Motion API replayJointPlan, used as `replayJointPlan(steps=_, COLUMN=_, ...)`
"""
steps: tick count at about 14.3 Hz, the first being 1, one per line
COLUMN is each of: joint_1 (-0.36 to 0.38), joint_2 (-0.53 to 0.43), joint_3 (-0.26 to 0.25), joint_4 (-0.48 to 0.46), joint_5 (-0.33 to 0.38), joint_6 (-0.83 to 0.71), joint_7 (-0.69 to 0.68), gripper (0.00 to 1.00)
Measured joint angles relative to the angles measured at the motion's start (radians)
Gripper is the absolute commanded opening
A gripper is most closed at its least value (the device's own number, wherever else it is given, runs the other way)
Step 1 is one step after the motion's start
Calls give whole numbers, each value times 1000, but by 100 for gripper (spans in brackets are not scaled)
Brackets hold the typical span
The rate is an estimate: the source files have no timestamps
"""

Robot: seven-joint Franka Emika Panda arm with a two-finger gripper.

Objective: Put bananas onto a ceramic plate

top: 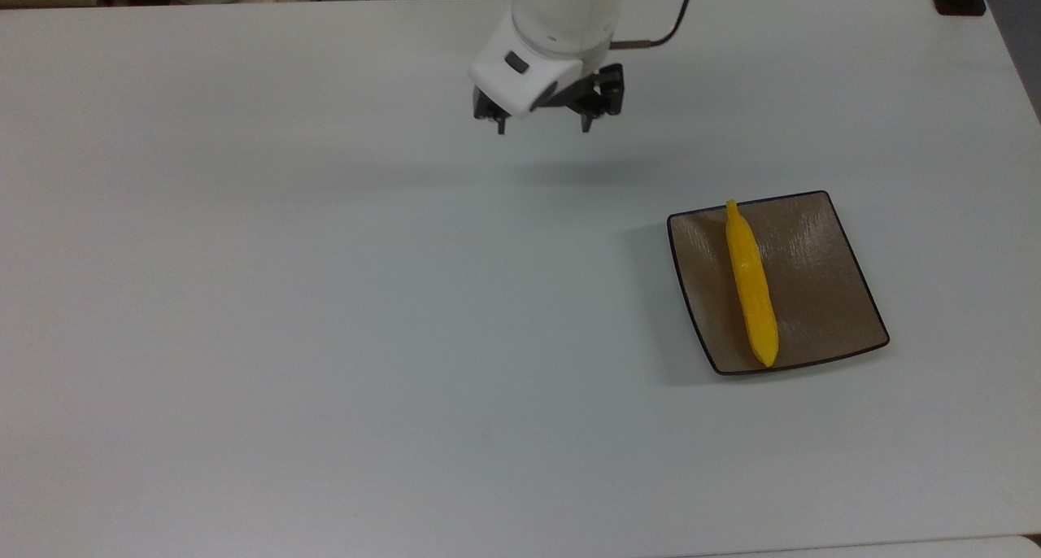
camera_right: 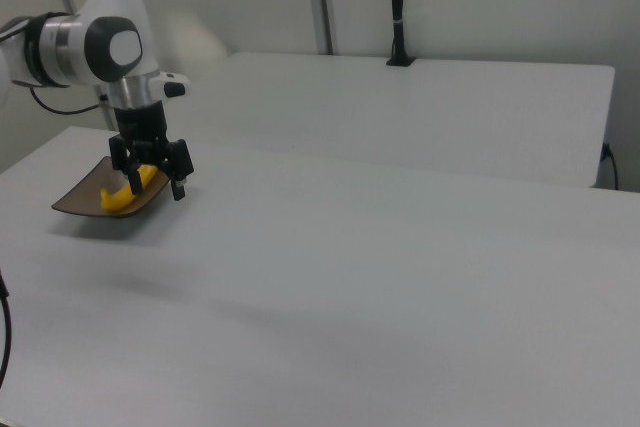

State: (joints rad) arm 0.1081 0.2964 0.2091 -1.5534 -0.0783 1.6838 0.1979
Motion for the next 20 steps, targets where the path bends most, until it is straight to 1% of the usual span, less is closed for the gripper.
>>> replayJointPlan(steps=3, joint_1=1, joint_2=-74, joint_3=-42, joint_4=-49, joint_5=-1, joint_6=-21, joint_7=0, gripper=100)
replayJointPlan(steps=6, joint_1=0, joint_2=-160, joint_3=-98, joint_4=-112, joint_5=1, joint_6=-11, joint_7=0, gripper=100)
replayJointPlan(steps=7, joint_1=0, joint_2=-189, joint_3=-116, joint_4=-137, joint_5=11, joint_6=9, joint_7=-1, gripper=100)
replayJointPlan(steps=8, joint_1=0, joint_2=-231, joint_3=-139, joint_4=-178, joint_5=35, joint_6=48, joint_7=-7, gripper=100)
replayJointPlan(steps=11, joint_1=0, joint_2=-290, joint_3=-176, joint_4=-242, joint_5=70, joint_6=98, joint_7=-53, gripper=100)
replayJointPlan(steps=14, joint_1=0, joint_2=-314, joint_3=-205, joint_4=-260, joint_5=93, joint_6=105, joint_7=-103, gripper=100)
replayJointPlan(steps=20, joint_1=0, joint_2=-316, joint_3=-210, joint_4=-266, joint_5=96, joint_6=108, joint_7=-124, gripper=100)
